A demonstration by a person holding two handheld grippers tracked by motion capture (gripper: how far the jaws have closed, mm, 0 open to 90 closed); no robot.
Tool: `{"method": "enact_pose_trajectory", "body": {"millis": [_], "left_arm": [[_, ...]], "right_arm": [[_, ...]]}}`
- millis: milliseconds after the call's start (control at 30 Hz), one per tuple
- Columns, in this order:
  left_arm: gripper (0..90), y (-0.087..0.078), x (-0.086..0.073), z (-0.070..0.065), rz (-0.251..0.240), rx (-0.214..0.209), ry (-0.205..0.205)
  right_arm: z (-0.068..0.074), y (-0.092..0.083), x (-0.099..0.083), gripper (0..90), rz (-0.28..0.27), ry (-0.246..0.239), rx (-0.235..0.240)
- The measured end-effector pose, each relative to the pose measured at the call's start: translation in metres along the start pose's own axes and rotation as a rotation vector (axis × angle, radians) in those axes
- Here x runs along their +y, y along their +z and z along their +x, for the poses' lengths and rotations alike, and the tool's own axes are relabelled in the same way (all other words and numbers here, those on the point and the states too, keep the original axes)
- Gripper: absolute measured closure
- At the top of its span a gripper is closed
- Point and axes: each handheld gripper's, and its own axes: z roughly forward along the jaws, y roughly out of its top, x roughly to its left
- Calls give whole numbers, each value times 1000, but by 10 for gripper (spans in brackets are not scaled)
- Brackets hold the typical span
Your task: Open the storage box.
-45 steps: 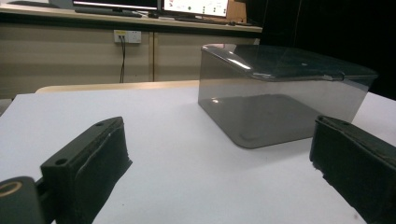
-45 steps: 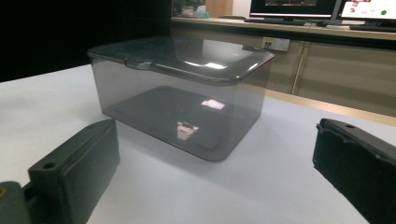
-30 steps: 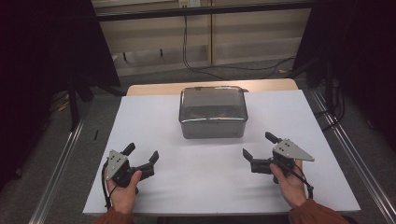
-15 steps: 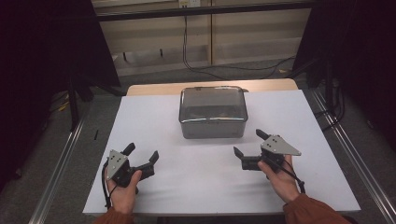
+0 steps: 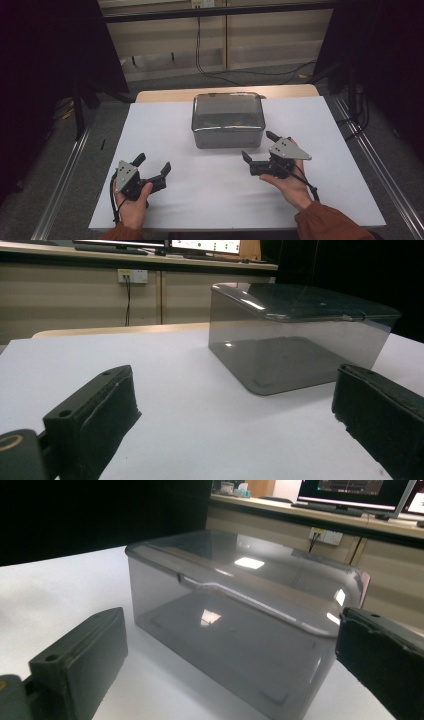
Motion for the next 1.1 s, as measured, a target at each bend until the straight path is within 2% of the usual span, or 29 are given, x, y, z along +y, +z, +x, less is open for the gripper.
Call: {"method": "enact_pose_trajectory", "body": {"millis": [100,200,300,400,533,567,700,733,800,833,867,900,967,1000,1033,1100], "left_arm": [[39,0,0,0,0,2,-2],[39,0,-1,1,-2,1,-8],[39,0,-1,2,4,9,-4],[39,1,-1,2,2,9,-4],[39,1,-1,1,5,6,1],[39,1,-1,1,4,6,-3],[39,1,-1,1,5,8,-1],[39,1,-1,1,6,8,0],[38,1,-1,1,5,7,0],[39,0,-1,1,4,9,2],[39,1,-1,1,0,9,-2],[39,1,-1,1,1,8,-3],[39,1,-1,2,3,7,-4],[39,1,-1,2,4,7,-4],[39,1,-1,2,4,6,-1],[38,1,-1,1,5,2,1]], "right_arm": [[0,2,4,0,-10,-15,11],[-1,3,11,0,-27,-62,8],[-3,5,19,0,-45,-70,25],[-3,9,24,0,-40,-100,33],[0,15,27,25,-36,-177,24],[2,19,27,26,-34,-211,17],[5,25,28,34,-33,-250,19],[6,29,30,35,-36,-289,10],[7,32,30,39,-39,-304,8],[8,34,31,38,-36,-326,6],[10,38,31,39,-33,-368,-5],[10,38,31,39,-33,-368,-5],[12,41,31,41,-26,-412,-14],[14,44,30,59,-23,-454,-14],[14,44,30,59,-23,-454,-14],[16,46,28,79,-13,-496,-20]]}}
